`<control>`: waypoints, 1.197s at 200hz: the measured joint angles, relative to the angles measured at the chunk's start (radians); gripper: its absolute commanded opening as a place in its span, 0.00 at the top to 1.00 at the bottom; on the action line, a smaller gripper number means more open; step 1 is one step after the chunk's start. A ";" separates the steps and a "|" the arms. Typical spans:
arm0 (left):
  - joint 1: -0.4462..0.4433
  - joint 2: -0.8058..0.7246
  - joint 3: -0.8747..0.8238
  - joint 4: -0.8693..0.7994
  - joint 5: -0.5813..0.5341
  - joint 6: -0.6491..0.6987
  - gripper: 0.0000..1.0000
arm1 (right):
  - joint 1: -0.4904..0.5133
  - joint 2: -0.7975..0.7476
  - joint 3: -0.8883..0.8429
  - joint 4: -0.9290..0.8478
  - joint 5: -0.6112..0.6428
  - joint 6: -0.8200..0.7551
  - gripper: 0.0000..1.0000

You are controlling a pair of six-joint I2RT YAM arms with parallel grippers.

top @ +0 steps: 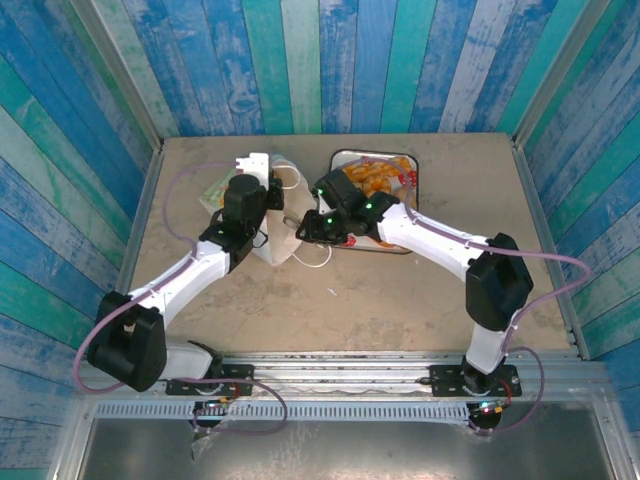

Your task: Take the fake bread out of the paper bag

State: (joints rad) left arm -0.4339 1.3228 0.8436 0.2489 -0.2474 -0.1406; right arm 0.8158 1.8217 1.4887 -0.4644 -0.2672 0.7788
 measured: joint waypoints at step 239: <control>0.000 0.000 -0.027 0.028 0.049 -0.056 1.00 | -0.035 0.154 0.029 0.205 -0.097 0.156 0.60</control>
State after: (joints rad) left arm -0.4339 1.3224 0.8169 0.2771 -0.1982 -0.1967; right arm 0.7803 1.9762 1.5177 -0.2596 -0.3645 0.9344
